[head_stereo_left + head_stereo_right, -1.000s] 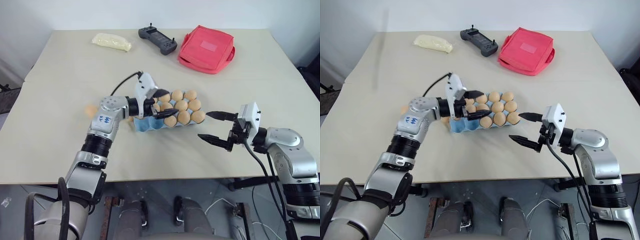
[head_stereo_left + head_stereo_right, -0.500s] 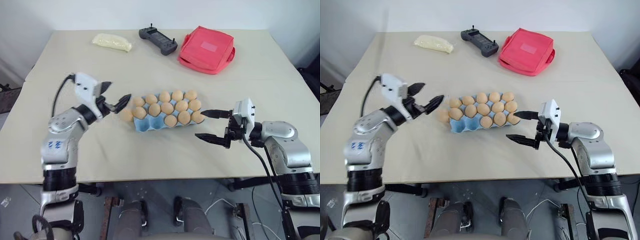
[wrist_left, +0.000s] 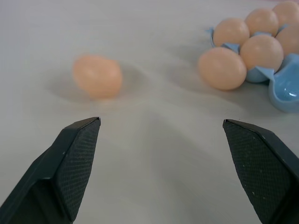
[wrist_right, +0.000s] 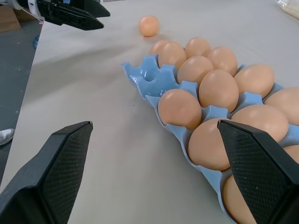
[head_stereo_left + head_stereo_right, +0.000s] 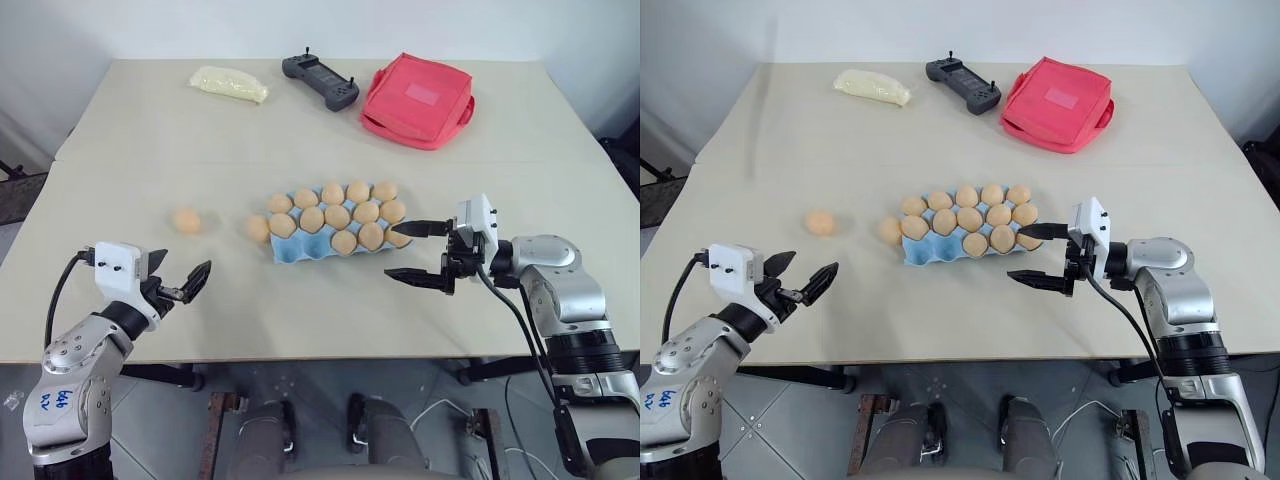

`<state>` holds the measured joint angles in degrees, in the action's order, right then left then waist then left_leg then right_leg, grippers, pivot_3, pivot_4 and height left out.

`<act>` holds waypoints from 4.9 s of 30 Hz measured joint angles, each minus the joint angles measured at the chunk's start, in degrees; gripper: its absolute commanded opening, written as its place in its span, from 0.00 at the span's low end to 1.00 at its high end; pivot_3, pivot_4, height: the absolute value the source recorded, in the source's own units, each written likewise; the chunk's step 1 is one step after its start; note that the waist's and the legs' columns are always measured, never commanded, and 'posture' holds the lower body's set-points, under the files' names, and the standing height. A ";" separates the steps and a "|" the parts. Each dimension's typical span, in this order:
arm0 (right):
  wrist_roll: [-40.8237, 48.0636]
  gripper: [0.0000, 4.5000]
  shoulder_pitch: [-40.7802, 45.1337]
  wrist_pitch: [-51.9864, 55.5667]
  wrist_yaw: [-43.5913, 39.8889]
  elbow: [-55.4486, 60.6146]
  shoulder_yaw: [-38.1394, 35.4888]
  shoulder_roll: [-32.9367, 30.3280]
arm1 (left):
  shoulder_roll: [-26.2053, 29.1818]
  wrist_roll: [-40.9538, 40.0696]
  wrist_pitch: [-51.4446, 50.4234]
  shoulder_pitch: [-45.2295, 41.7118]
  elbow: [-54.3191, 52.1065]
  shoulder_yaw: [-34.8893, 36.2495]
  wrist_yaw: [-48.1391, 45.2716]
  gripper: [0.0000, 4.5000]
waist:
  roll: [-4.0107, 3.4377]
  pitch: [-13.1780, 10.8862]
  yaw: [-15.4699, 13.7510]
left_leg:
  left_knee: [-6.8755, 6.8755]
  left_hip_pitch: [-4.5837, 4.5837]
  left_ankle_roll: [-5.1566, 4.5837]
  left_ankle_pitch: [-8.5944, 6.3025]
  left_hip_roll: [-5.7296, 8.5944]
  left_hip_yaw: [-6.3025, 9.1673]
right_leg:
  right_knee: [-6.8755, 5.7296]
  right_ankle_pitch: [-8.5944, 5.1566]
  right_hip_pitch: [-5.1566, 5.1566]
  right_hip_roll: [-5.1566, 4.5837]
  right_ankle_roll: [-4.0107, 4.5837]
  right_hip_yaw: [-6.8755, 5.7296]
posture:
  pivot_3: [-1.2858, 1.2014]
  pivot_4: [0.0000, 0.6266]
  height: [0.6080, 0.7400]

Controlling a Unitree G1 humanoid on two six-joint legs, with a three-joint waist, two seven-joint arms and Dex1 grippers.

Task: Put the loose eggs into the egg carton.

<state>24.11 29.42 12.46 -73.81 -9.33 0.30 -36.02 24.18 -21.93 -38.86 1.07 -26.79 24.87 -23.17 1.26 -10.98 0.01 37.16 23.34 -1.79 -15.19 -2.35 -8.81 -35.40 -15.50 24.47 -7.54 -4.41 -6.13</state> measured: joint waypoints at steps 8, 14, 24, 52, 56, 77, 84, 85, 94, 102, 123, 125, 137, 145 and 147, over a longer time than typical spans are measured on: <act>-0.40 1.00 0.97 -0.05 -0.20 -0.25 0.12 0.90 | 4.87 -0.21 0.38 -8.10 3.14 -5.02 -2.12 0.99 | 0.00 0.00 0.06 | -0.08 0.01 0.08 0.01 -0.06 -0.01 | 0.04 -0.01 0.03 0.07 0.03 -0.02 | 0.52 0.24 1.00; -0.76 1.00 0.50 -0.02 0.78 0.20 0.02 1.00 | 8.48 2.10 3.43 -17.24 15.38 -12.02 -7.02 0.99 | 0.00 0.00 0.19 | -0.10 0.06 0.10 0.00 -0.06 -0.08 | 0.08 -0.01 0.09 0.10 0.03 -0.17 | 0.52 0.24 1.00; -0.58 1.00 -2.25 0.30 3.40 3.43 -0.81 0.74 | 8.97 7.91 14.79 -32.57 37.68 -22.18 -16.31 0.99 | 0.00 0.00 0.24 | -0.07 0.07 0.26 0.08 -0.10 -0.22 | 0.07 0.02 0.14 0.11 -0.01 -0.48 | 0.52 0.24 1.00; 0.05 1.00 -5.64 1.49 6.99 7.09 -1.92 0.19 | 6.85 11.65 21.40 -38.30 50.82 -24.26 -18.72 0.85 | 0.00 0.00 0.14 | 0.04 0.05 0.11 0.11 -0.13 -0.31 | -0.02 0.02 0.14 0.09 -0.03 -0.56 | 0.52 0.24 1.00; 0.05 1.00 -5.64 1.50 6.98 7.10 -1.91 0.19 | 6.12 11.84 21.62 -38.64 52.43 -24.20 -18.44 0.57 | 0.01 -0.01 0.14 | 0.05 0.05 0.09 0.12 -0.13 -0.31 | -0.02 0.02 0.13 0.09 -0.03 -0.56 | 0.52 0.24 1.00; 0.08 1.00 -6.11 1.48 7.14 8.02 -2.07 -0.01 | 7.53 0.39 5.67 -40.26 29.13 -21.53 -23.82 0.53 | 0.04 -0.02 0.09 | 0.08 0.03 0.12 0.18 -0.11 -0.33 | -0.04 0.04 0.09 0.11 -0.05 -0.53 | 0.52 0.24 1.00; 0.25 1.00 -6.30 1.41 7.71 8.23 -2.86 -0.01 | 3.16 -0.13 4.74 -40.51 29.57 -27.30 -25.82 0.53 | 0.04 -0.02 0.20 | 0.08 0.02 0.00 0.28 -0.15 -0.36 | -0.06 0.03 0.11 0.20 -0.05 -0.50 | 0.52 0.24 1.00; 0.29 1.00 -6.55 1.41 7.85 8.52 -3.02 -0.01 | 2.99 -0.12 4.74 -40.54 29.73 -27.87 -26.12 0.53 | 0.04 -0.02 0.20 | 0.08 0.01 0.00 0.28 -0.15 -0.36 | -0.06 0.03 0.11 0.20 -0.05 -0.49 | 0.52 0.24 1.00; 0.59 1.00 -9.03 1.43 9.54 10.82 -3.49 -0.06 | 2.95 1.43 4.95 -41.08 32.20 -30.76 -28.31 0.75 | 0.04 -0.02 0.13 | 0.11 0.02 -0.02 0.26 -0.15 -0.35 | -0.06 0.03 0.10 0.16 -0.05 -0.49 | 0.52 0.24 1.00; 0.65 1.00 -9.43 1.47 10.31 11.19 -3.52 -0.11 | 2.55 3.42 6.67 -41.83 34.52 -30.97 -28.17 0.99 | 0.04 -0.02 0.09 | 0.10 0.02 -0.03 0.26 -0.15 -0.35 | -0.04 0.03 0.10 0.15 -0.05 -0.49 | 0.52 0.24 1.00; 1.62 1.00 -3.93 -0.67 4.34 4.54 -3.27 -1.13 | 7.79 -0.80 -1.34 -20.26 14.13 -3.64 -9.90 0.99 | 0.07 -0.04 0.96 | 0.05 -0.03 0.00 0.22 -0.20 -0.38 | -0.04 0.03 0.08 0.12 -0.05 -0.25 | 0.52 0.24 1.00; 1.51 1.00 -2.94 -1.18 3.41 3.14 -2.71 -0.87 | 5.47 -1.88 -3.59 -15.23 8.94 -0.85 -6.10 0.99 | 0.07 -0.04 0.90 | 0.06 -0.03 0.19 0.06 -0.20 -0.36 | -0.05 0.03 0.07 0.10 -0.05 -0.09 | 0.52 0.24 1.00; -0.17 1.00 3.73 -2.87 -0.92 -3.88 -0.01 1.44 | 0.59 -6.22 -6.90 0.99 -2.84 9.76 3.34 0.99 | 0.08 -0.04 0.57 | 0.00 -0.05 0.15 -0.02 -0.30 -0.31 | 0.00 0.08 0.10 0.15 0.19 -0.03 | 0.52 0.24 1.00; -0.93 1.00 3.99 -3.50 -1.40 -4.43 0.37 2.18 | 2.47 -6.15 -6.54 -6.94 1.34 7.21 5.83 0.99 | 0.08 -0.04 -0.02 | -0.01 -0.03 0.17 -0.03 -0.29 -0.30 | 0.08 0.08 0.09 0.16 0.19 -0.07 | 0.52 0.24 1.00; -0.99 1.00 3.96 -3.48 -1.34 -4.34 0.62 2.30 | 3.73 -5.23 -6.27 -10.73 4.68 5.20 6.53 0.99 | 0.07 -0.04 0.10 | -0.03 -0.04 0.17 -0.03 -0.28 -0.34 | 0.07 0.10 0.09 0.15 0.18 -0.05 | 0.52 0.24 1.00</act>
<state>23.12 33.38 8.99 -75.15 -13.68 0.92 -33.72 27.91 -27.16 -45.13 -9.66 -22.11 30.07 -16.65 1.33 -11.02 0.11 37.13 23.31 -1.63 -15.23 -2.63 -9.15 -35.32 -15.40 24.56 -7.39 -4.23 -6.18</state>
